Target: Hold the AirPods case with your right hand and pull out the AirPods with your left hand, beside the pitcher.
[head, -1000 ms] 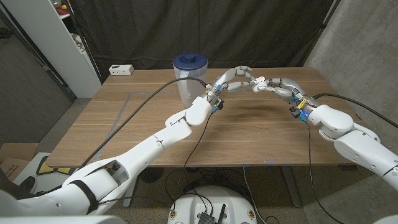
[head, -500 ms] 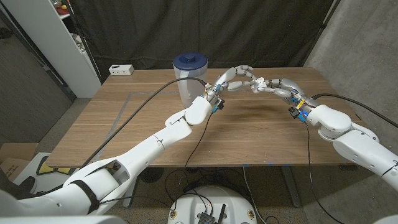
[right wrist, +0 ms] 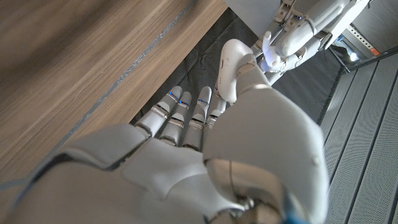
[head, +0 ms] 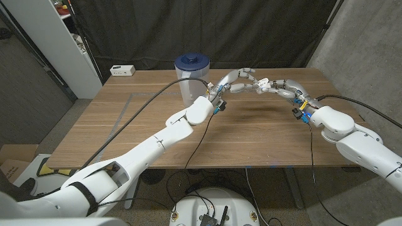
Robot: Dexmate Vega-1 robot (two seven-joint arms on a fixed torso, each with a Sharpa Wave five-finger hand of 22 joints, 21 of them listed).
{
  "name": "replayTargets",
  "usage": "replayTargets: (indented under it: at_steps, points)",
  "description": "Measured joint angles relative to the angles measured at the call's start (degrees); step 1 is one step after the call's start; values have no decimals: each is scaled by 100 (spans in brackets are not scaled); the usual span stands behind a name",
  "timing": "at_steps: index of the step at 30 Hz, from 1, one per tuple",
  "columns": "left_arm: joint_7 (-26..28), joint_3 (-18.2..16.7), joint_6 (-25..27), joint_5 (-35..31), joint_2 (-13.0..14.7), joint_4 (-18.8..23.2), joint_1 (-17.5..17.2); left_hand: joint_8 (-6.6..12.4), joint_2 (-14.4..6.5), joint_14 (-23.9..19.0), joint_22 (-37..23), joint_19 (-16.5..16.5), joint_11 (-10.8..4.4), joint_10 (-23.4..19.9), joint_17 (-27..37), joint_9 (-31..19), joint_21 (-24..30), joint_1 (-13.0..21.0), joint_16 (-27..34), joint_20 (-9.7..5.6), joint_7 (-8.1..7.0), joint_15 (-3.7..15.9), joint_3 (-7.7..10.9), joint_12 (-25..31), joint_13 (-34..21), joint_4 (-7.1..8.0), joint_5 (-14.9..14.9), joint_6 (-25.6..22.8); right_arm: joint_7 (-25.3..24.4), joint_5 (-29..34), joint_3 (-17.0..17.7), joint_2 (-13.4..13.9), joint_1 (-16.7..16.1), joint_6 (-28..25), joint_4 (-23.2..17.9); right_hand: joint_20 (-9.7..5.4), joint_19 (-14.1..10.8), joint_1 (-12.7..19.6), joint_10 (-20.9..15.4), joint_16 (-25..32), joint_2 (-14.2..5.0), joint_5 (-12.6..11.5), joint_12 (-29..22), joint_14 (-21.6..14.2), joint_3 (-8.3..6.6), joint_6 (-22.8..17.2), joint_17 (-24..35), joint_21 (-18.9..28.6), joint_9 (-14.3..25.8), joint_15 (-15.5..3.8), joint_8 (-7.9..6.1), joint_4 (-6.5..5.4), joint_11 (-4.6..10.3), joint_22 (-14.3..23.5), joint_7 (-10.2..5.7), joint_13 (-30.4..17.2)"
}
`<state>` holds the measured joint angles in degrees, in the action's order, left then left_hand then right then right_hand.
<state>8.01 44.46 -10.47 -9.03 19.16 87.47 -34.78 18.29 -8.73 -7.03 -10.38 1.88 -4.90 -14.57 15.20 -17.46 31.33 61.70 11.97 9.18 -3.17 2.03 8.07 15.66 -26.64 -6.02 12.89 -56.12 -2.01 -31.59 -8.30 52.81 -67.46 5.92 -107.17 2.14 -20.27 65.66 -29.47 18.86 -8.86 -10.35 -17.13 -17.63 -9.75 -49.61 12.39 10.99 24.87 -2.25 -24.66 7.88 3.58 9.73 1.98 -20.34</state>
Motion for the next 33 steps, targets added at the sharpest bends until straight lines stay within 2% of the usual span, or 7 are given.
replayTargets:
  at_steps: [10,17,19,26,33]
  points:
    - [-265,51,355,99,142,222,55,2,37,340,26,-178,142,201,-111,0,-140,36,-99,33,39,-111,17,-114,96,-17,-48,-39,-235,74,126,-36,-75,-25,-32,0,0,0,0,23,0,-7,0,0,1,1,0,0,0,0,-1,-1,0,0,-1,0]
    - [-428,105,581,167,179,265,110,7,46,543,26,-342,119,371,-187,0,-275,44,-143,53,39,-216,25,-221,170,-25,-100,-39,-361,108,236,-50,-149,-35,-74,0,0,-1,0,23,-1,-7,0,0,-16,10,0,0,0,0,0,15,0,0,-10,0]
    - [-493,119,681,171,182,271,122,7,45,626,26,-375,157,422,-211,0,-317,44,-143,86,38,-235,41,-266,202,-42,-111,-39,-370,110,273,-55,-175,-35,-83,0,0,-6,0,23,-6,-6,0,0,-16,10,0,0,0,0,2,15,0,0,-10,0]
    - [-722,290,1187,125,220,364,283,7,59,790,26,-486,186,573,-289,0,-447,62,-143,136,61,-340,64,-321,294,-65,-170,-61,-413,125,383,-59,-251,-9,-110,0,0,-6,0,23,-6,-5,44,0,-15,10,0,0,0,0,5,15,0,0,-10,-27]
    - [-992,455,1804,19,256,440,432,7,47,893,26,-577,234,622,-345,0,-531,148,-143,166,70,-340,87,-322,354,-88,-188,-70,-373,119,456,-67,-291,31,-112,0,0,-6,0,23,-6,-4,45,0,-15,11,-1,0,0,0,16,15,0,0,-11,-29]
